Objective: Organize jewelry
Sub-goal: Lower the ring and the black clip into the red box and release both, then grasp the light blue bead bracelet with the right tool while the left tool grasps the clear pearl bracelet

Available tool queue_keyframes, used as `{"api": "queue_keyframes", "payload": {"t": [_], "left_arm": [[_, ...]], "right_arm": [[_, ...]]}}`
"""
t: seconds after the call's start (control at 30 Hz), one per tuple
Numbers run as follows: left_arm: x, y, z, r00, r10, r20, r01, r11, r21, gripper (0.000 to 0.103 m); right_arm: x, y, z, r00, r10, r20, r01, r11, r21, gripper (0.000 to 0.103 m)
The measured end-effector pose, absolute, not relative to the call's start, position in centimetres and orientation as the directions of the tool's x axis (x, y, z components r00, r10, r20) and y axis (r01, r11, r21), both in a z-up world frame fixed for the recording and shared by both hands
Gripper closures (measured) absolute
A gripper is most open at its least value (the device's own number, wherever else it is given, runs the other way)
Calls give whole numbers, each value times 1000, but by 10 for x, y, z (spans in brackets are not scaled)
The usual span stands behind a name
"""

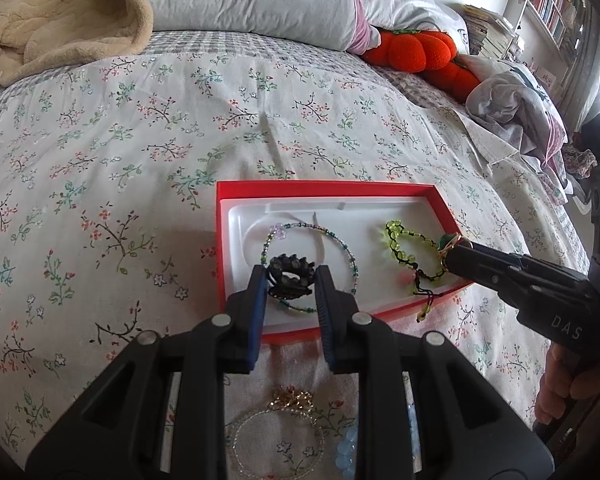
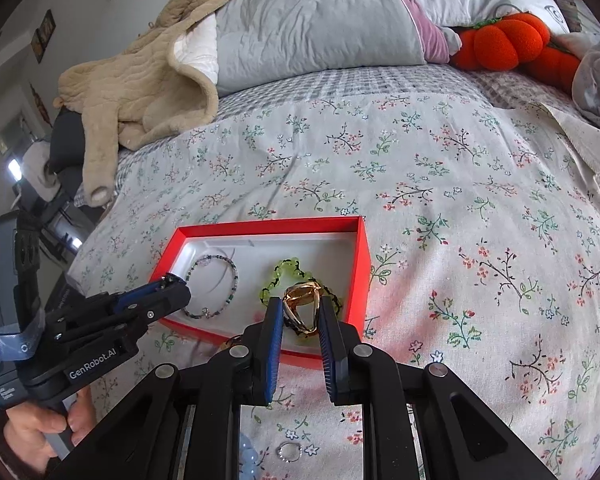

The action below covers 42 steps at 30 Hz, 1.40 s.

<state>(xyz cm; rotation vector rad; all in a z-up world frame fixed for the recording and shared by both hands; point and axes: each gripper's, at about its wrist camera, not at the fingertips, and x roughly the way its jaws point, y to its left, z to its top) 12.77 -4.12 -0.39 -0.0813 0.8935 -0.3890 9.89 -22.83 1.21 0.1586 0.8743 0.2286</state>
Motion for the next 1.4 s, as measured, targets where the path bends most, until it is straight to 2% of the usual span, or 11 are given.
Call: {"api": "queue_keyframes", "payload": {"t": [0.37,0.47,0.77,0.9,1.0,1.03,1.07,1.4], "left_arm": [[127,-46,-4,564,-352,-747,309,929,-205,77],[126,-46,-2,563,-349,-749,315,929,-196,74],[110,-37,15,580,-349,-736,322,928,-187,52],[97,-27,20,579,-325,-748,295,939,-180,33],[88,-20,15,550,-300,-779,266,948,-177,28],[85,-17,11,535,-289,-794,257,951,-173,26],[81,-15,7,523,-279,-805,250,954,-168,26],[55,3,-22,467,-189,-864,238,968,-83,26]], "right_arm": [[100,-229,11,614,261,-745,-135,965,226,85],[99,-229,13,620,256,-742,-133,966,222,85],[86,-230,28,621,266,-737,-135,963,234,84],[73,-229,31,612,258,-747,-128,965,229,82],[61,-227,27,591,255,-765,-132,966,220,68],[56,-227,25,585,253,-770,-133,967,217,48],[51,-226,23,586,245,-772,-132,969,208,36],[20,-225,4,547,179,-818,-118,984,136,36]]}}
